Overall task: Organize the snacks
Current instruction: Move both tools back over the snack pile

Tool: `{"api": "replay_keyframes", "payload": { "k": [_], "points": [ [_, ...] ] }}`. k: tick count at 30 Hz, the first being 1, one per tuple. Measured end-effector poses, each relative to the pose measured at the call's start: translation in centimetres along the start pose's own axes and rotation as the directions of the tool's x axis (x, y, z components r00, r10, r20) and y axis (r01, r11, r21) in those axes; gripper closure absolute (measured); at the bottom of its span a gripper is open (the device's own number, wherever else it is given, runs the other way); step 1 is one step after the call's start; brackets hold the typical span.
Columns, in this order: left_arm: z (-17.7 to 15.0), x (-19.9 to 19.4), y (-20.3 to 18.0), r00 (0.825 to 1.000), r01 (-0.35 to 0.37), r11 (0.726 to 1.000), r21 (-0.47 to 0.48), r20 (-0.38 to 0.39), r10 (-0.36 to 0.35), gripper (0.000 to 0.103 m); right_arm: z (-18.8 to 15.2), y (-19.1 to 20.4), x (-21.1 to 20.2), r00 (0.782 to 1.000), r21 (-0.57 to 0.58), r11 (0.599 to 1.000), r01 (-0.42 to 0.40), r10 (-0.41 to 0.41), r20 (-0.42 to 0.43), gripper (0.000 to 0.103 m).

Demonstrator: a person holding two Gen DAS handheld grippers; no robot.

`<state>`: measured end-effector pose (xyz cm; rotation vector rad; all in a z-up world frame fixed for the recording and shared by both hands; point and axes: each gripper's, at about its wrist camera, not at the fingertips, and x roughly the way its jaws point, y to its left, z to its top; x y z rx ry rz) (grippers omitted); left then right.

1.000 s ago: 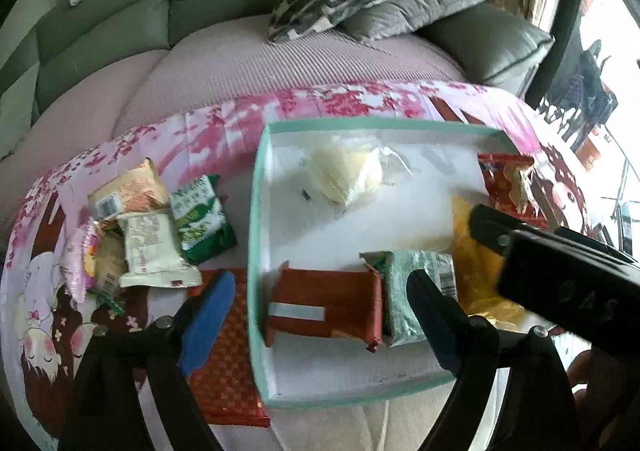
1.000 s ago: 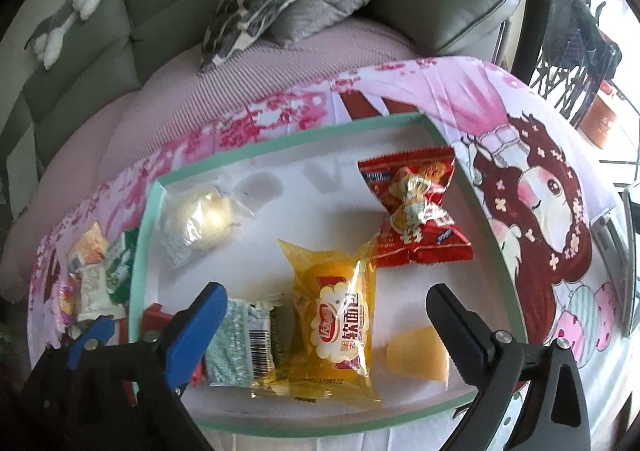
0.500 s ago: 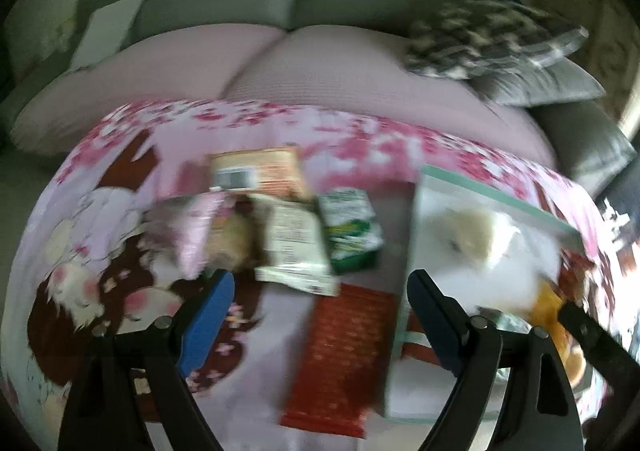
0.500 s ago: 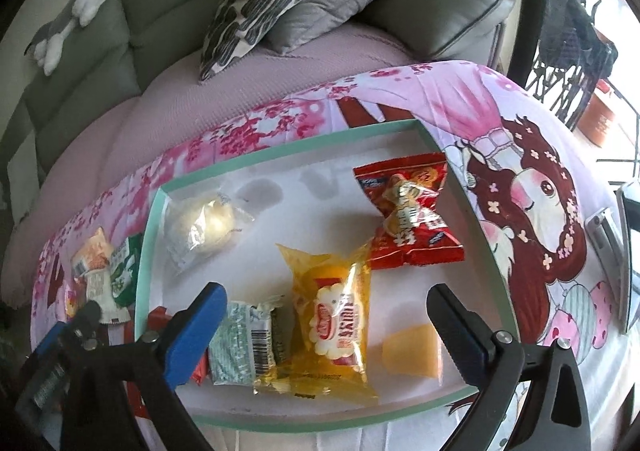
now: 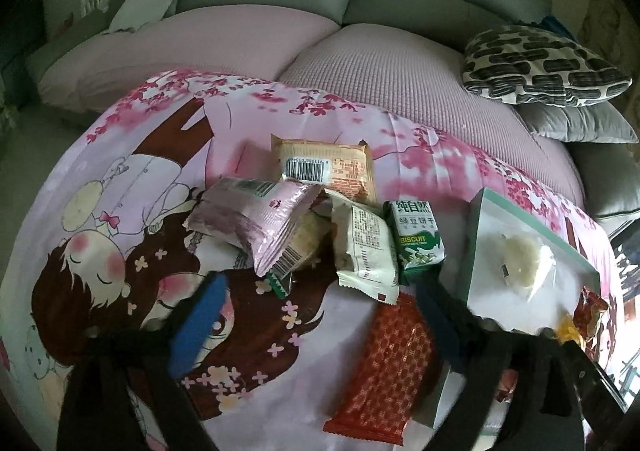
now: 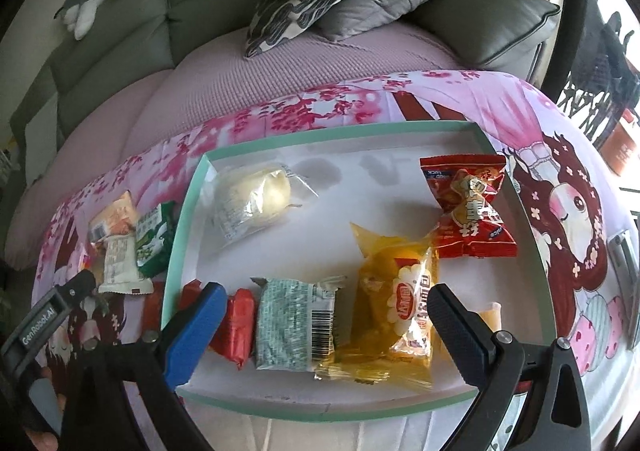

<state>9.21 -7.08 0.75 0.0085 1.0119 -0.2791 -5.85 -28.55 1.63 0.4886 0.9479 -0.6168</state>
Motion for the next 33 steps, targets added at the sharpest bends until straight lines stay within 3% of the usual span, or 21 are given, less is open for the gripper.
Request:
{"api": "replay_keyframes", "payload": {
  "k": [10, 17, 20, 26, 30, 33],
  "points": [
    [0.0, -0.2, 0.1, 1.0, 0.014, 1.0, -0.011, 0.022, -0.014, 0.001, 0.0, -0.3, 0.4, 1.0, 0.008, 1.0, -0.018, 0.018, -0.008, 0.0],
    [0.4, -1.0, 0.4, 0.996, 0.04, 0.999, -0.01, 0.076, -0.039, 0.0, 0.3, 0.3, -0.8, 0.991, 0.0, 0.994, -0.107, 0.107, 0.076, 0.0],
    [0.7, -1.4, 0.8, 0.994, 0.04, 0.999, -0.014, 0.105, -0.038, 0.0, 0.2, 1.2, -1.0, 0.99, -0.039, 0.994, -0.105, 0.109, 0.091, 0.0],
    [1.7, -2.3, 3.2, 0.986, 0.038, 0.998, -0.056, 0.162, -0.029, 0.0, 0.0, 2.0, -1.1, 0.974, -0.034, 0.98, -0.197, 0.199, 0.109, 0.0],
    [2.4, -2.8, 5.4, 0.981, 0.008, 0.996, -0.094, 0.192, 0.01, 0.0, -0.4, 3.0, -1.0, 0.974, -0.063, 0.981, -0.183, 0.189, 0.125, 0.0],
    [2.8, -2.9, 7.3, 0.976, -0.013, 0.992, -0.124, 0.213, 0.039, 0.0, -0.5, 3.7, -0.8, 0.965, -0.059, 0.973, -0.225, 0.231, 0.121, 0.0]
  ]
}}
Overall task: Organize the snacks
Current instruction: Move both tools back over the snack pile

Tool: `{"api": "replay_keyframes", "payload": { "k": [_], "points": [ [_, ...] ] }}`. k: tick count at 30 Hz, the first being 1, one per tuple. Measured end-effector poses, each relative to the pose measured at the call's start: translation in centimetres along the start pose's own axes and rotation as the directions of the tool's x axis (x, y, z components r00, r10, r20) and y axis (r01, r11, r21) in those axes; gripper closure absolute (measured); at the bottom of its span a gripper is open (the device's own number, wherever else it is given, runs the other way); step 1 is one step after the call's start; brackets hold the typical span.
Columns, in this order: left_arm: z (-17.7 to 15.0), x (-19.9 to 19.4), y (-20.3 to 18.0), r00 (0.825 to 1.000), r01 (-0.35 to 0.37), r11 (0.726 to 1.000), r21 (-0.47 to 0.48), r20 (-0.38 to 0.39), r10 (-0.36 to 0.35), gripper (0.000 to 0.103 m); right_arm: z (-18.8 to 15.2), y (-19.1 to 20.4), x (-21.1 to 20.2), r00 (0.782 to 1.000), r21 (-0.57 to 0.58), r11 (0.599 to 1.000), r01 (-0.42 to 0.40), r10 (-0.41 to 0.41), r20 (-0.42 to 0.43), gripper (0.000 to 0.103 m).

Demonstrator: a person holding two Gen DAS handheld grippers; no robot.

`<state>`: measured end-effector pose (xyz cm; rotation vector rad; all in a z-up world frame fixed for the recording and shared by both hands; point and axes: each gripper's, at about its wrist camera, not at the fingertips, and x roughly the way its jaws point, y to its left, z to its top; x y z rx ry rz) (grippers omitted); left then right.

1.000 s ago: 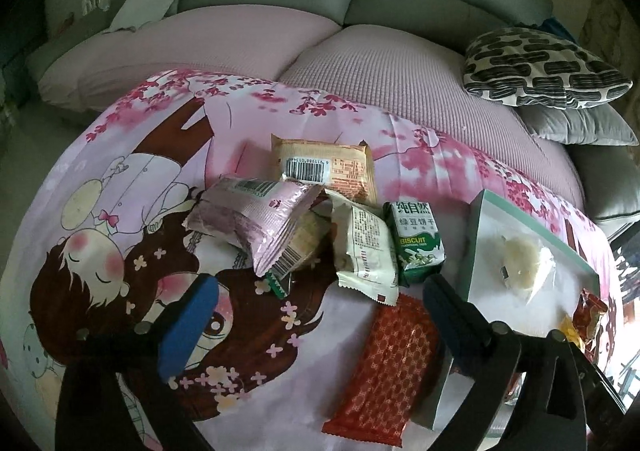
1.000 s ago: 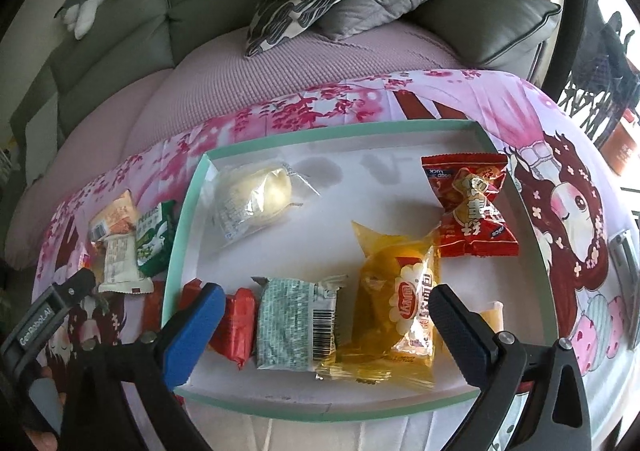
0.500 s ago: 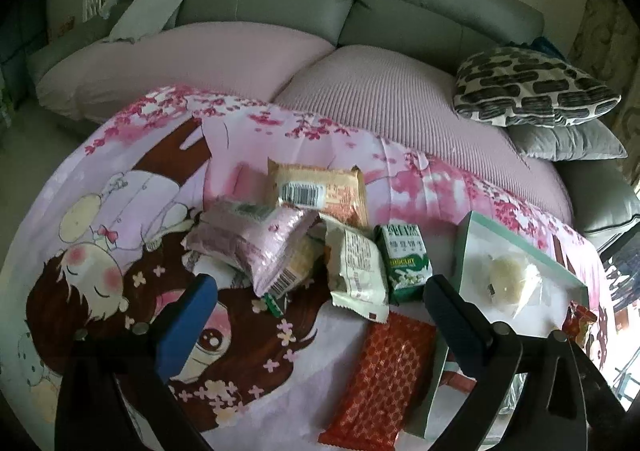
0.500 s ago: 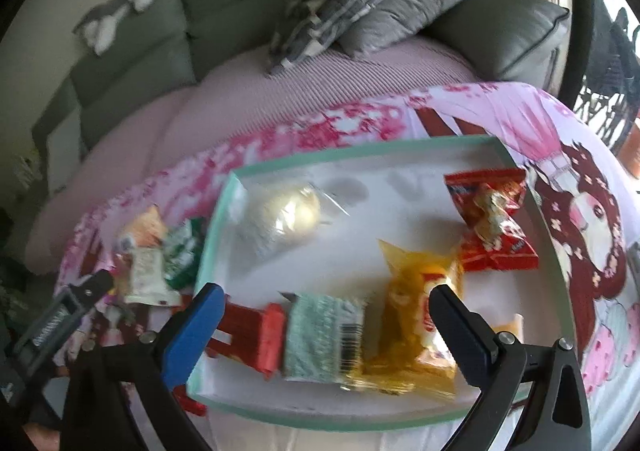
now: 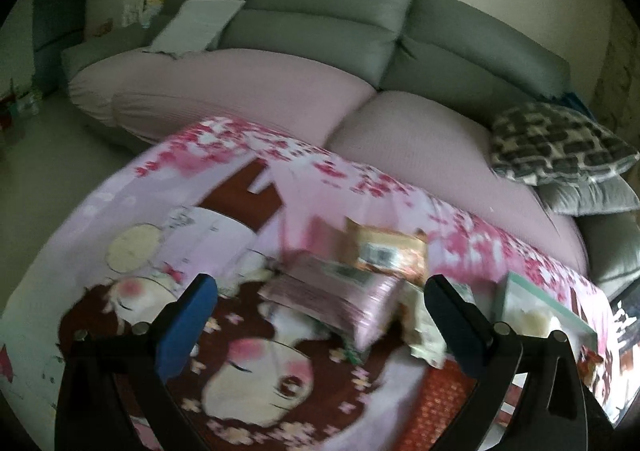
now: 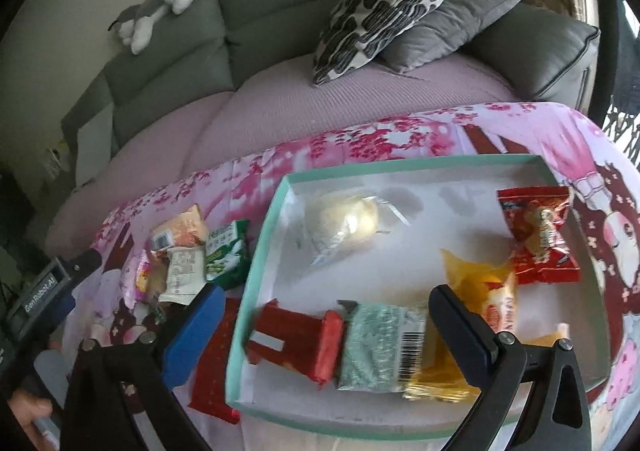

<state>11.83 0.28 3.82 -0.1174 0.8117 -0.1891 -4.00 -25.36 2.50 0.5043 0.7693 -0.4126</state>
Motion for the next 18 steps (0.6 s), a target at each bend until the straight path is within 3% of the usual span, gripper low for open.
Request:
{"api": "replay_keyframes", "payload": {
  "k": [4, 9, 13, 18],
  "points": [
    [0.9, -0.1, 2.5, 0.999, -0.035, 0.998, -0.048, 0.035, 0.037, 0.0, 0.1, 1.4, 0.1, 0.997, 0.01, 0.997, -0.076, 0.076, 0.005, 0.0],
    [1.5, 0.3, 3.6, 0.999, -0.024, 0.999, -0.048, 0.034, 0.026, 0.0, -0.2, 4.3, 0.9, 0.999, -0.071, 0.997, -0.027, 0.026, -0.019, 0.0],
    [1.8, 0.9, 4.1, 1.0, 0.021, 0.998, -0.055, -0.008, -0.021, 0.0, -0.1, 5.1, 2.2, 0.996, -0.042, 0.997, -0.058, 0.055, -0.076, 0.0],
    [1.9, 1.4, 3.7, 0.999, 0.033, 0.999, -0.001, -0.036, -0.033, 0.0, 1.8, 6.6, 3.1, 0.995, -0.123, 0.99, -0.063, 0.052, -0.086, 0.0]
  ]
}}
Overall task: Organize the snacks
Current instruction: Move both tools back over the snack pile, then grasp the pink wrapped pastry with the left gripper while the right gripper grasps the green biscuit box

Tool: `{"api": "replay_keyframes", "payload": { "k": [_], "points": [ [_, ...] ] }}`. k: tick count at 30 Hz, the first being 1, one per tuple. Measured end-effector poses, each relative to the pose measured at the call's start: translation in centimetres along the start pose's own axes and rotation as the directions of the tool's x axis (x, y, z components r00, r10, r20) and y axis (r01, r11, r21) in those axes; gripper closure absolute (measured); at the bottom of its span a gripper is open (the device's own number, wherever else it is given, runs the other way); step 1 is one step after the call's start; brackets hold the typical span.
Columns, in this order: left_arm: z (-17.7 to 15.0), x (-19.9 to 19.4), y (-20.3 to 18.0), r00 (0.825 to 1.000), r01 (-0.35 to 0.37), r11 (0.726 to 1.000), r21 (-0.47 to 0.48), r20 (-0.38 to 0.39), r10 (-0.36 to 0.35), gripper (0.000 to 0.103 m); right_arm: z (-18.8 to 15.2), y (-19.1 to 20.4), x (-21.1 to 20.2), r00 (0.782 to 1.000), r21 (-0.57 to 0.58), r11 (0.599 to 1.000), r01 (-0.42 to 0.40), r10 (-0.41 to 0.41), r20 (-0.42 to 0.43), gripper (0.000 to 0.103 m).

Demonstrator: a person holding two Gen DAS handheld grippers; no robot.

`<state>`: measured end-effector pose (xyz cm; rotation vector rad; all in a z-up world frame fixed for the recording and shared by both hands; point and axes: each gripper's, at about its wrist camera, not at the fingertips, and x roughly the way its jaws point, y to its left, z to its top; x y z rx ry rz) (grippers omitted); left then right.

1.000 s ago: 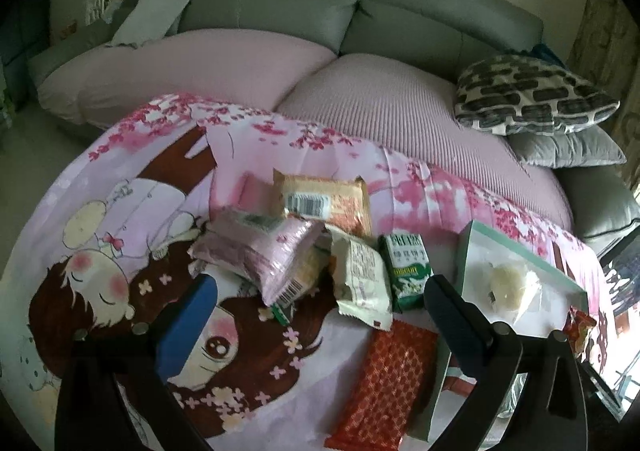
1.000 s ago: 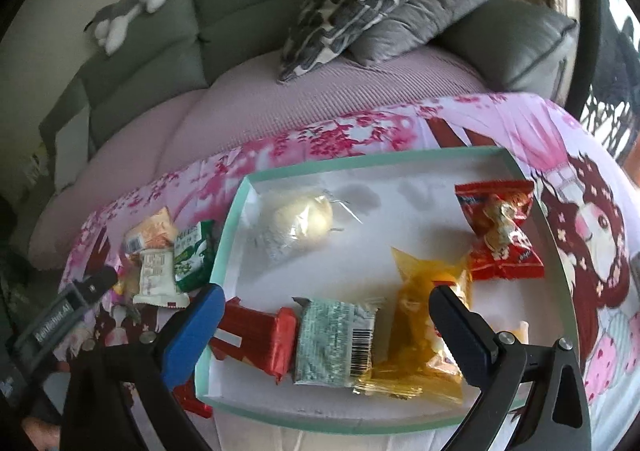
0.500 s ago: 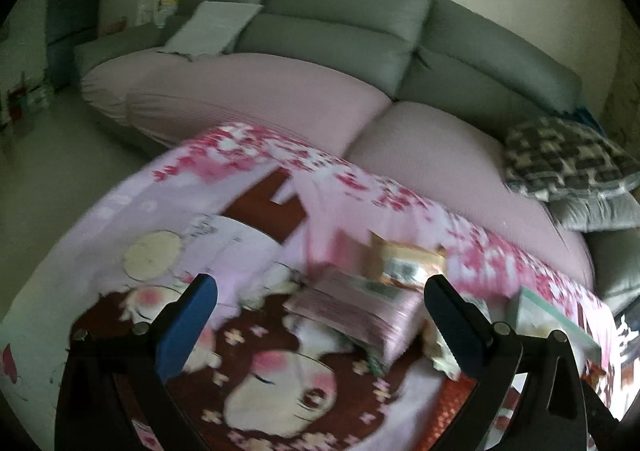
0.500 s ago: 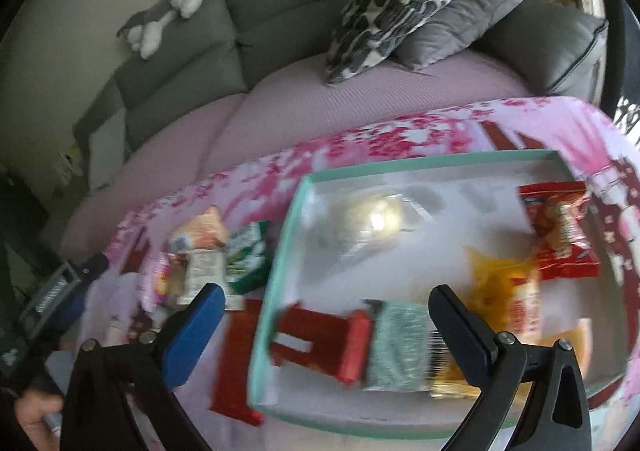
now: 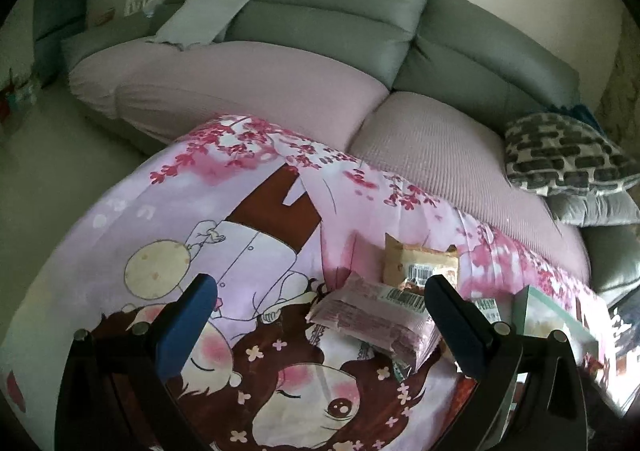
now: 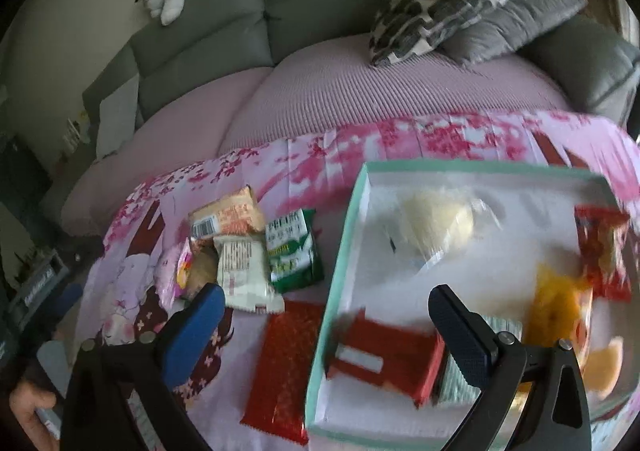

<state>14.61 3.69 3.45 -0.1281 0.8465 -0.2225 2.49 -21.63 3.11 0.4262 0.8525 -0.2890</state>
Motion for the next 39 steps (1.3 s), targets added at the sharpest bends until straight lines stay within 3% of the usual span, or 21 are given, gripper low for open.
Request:
{"api": "replay_keyframes", "payload": {
  "k": [5, 9, 11, 20, 28, 32, 39],
  "points": [
    [-0.5, 1.8, -0.4, 0.996, 0.046, 0.999, 0.025, -0.072, -0.044, 0.0, 3.8, 1.8, 1.2, 0.996, -0.097, 0.992, -0.081, 0.076, -0.055, 0.001],
    [-1.2, 3.0, -1.5, 0.993, 0.071, 0.995, 0.071, -0.104, -0.063, 0.0, 6.1, 3.9, 2.7, 0.991, -0.212, 0.977, -0.034, 0.005, -0.131, 0.005],
    [-1.4, 3.5, -1.9, 0.989, 0.094, 0.992, 0.081, -0.122, -0.084, 0.0, 6.5, 4.5, 3.6, 0.984, -0.25, 0.968, -0.038, -0.007, -0.177, 0.012],
    [-2.0, 5.3, -3.0, 0.981, 0.119, 0.986, 0.112, -0.165, -0.1, 0.0, 5.9, 4.8, 8.8, 0.937, -0.267, 0.963, -0.029, -0.067, -0.342, 0.034],
    [-1.2, 5.7, -3.5, 0.984, 0.131, 0.989, 0.062, -0.129, -0.123, 0.0, 5.3, 4.6, 11.1, 0.92, -0.244, 0.97, -0.019, -0.079, -0.385, 0.035],
    [-1.1, 7.3, -3.1, 0.978, 0.125, 0.992, -0.025, -0.164, -0.128, 0.0, 5.4, 4.5, 11.5, 0.912, -0.258, 0.966, 0.009, -0.114, -0.395, 0.035],
    [-1.3, 8.8, -3.1, 0.972, 0.104, 0.992, -0.065, -0.206, -0.115, 0.0, 5.3, 3.9, 12.6, 0.903, -0.254, 0.967, 0.015, -0.122, -0.411, 0.035]
  ]
}}
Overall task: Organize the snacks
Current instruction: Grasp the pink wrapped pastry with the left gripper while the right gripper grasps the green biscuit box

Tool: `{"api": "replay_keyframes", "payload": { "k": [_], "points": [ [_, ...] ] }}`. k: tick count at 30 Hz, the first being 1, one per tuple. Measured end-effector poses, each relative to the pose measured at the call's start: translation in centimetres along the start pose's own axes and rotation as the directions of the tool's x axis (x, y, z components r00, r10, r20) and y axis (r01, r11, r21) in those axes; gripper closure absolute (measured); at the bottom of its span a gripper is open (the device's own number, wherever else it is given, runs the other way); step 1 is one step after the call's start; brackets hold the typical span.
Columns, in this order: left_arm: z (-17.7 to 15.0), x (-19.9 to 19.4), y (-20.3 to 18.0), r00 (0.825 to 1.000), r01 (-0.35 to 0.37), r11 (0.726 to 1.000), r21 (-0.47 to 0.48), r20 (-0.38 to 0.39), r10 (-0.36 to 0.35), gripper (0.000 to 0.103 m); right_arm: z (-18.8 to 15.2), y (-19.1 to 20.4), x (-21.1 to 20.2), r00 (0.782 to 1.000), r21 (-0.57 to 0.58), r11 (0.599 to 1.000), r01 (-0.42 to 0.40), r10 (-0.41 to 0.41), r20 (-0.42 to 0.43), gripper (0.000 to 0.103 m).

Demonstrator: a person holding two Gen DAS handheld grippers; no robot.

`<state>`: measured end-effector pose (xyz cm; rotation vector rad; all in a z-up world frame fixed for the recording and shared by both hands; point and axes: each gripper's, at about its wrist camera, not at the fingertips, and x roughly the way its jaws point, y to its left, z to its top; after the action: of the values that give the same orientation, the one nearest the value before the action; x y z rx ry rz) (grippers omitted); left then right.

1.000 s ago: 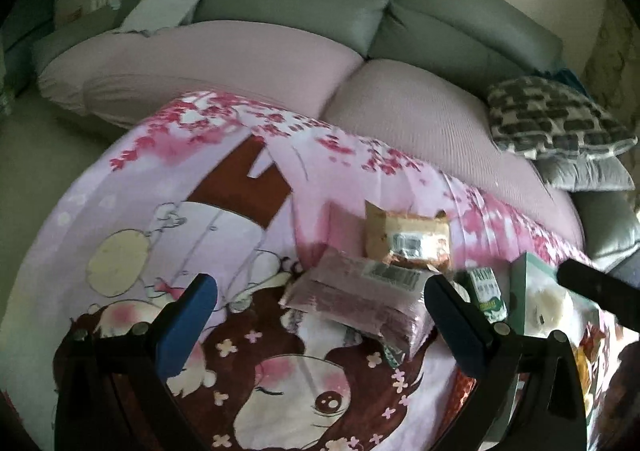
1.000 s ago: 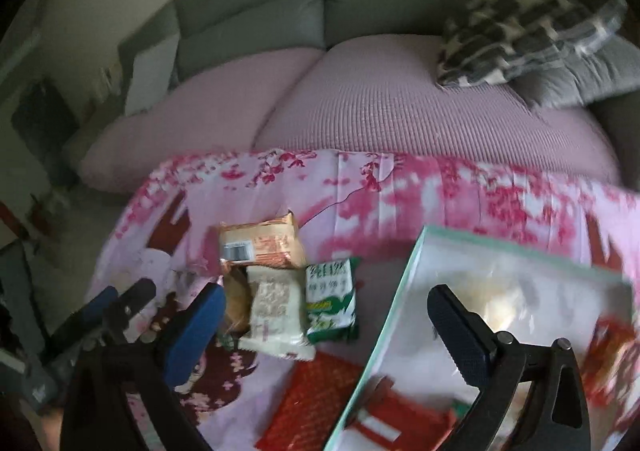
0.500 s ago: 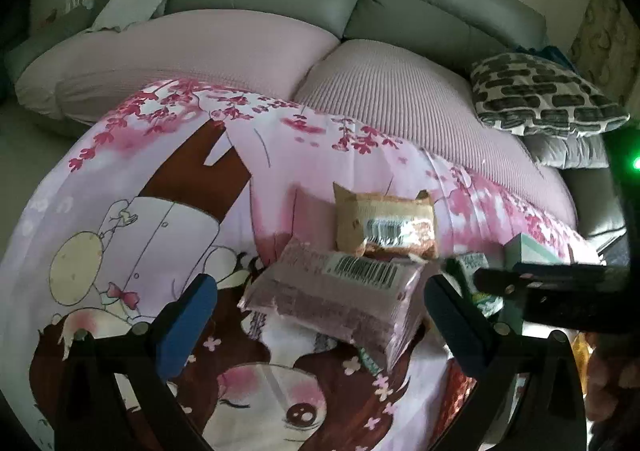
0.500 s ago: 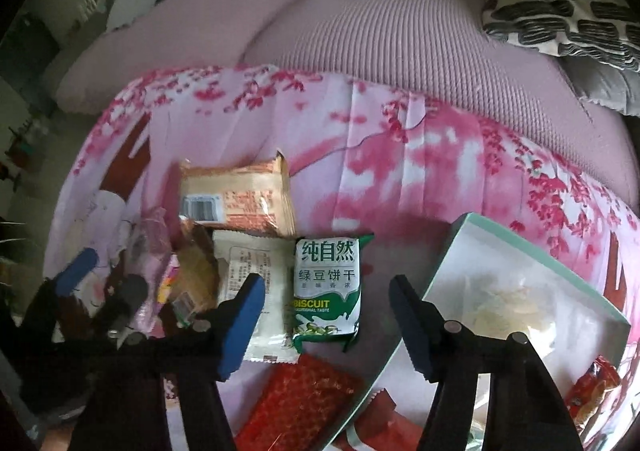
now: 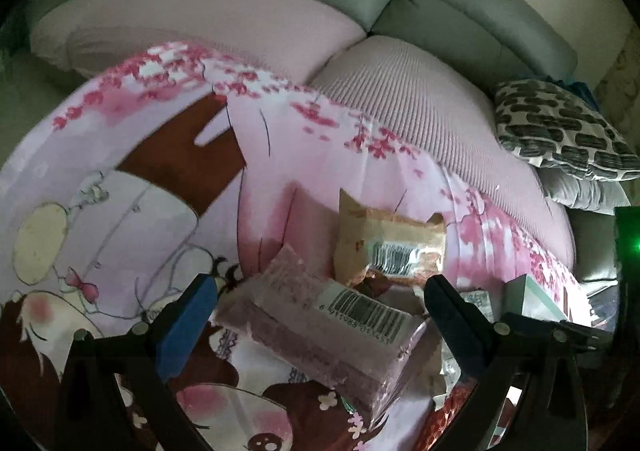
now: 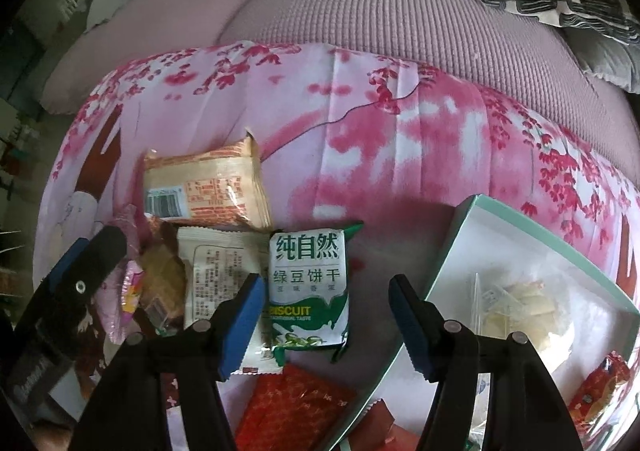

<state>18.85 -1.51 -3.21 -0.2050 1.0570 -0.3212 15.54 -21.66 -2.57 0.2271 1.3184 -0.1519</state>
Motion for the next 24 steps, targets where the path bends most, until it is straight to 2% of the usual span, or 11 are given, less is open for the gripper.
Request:
{"api": "replay_keyframes", "payload": {
  "k": [6, 10, 14, 16, 21, 24],
  "points": [
    [-0.9, 1.0, 0.7, 0.994, -0.069, 0.996, 0.049, -0.078, 0.073, 0.0, 0.1, 0.3, 0.2, 1.0, -0.007, 1.0, 0.009, -0.009, -0.004, 0.035],
    [-1.4, 0.3, 2.1, 0.992, -0.082, 0.995, 0.05, -0.093, 0.087, 0.0, 0.1, 0.2, 0.2, 1.0, 0.0, 1.0, 0.009, -0.009, -0.011, 0.035],
    [-1.7, -0.3, 4.0, 0.977, -0.179, 0.983, 0.04, -0.113, 0.183, 0.0, 0.1, 0.2, 0.2, 1.0, -0.011, 1.0, 0.02, -0.02, -0.017, 0.035],
    [-2.0, -0.2, 4.8, 0.971, -0.201, 0.979, 0.034, -0.124, 0.204, 0.0, 0.1, 0.3, 0.2, 1.0, -0.01, 1.0, 0.023, -0.023, -0.021, 0.035],
    [-2.2, 0.3, 4.1, 0.96, -0.239, 0.968, 0.081, -0.128, 0.248, 0.0, 0.3, 0.6, 0.3, 0.999, -0.028, 0.999, 0.045, -0.045, -0.014, 0.035],
    [-2.3, 0.4, 3.8, 0.958, -0.245, 0.965, 0.098, -0.127, 0.256, 0.0, 0.3, 0.8, 0.4, 0.998, -0.037, 0.997, 0.065, -0.065, -0.002, 0.039]
  ]
}}
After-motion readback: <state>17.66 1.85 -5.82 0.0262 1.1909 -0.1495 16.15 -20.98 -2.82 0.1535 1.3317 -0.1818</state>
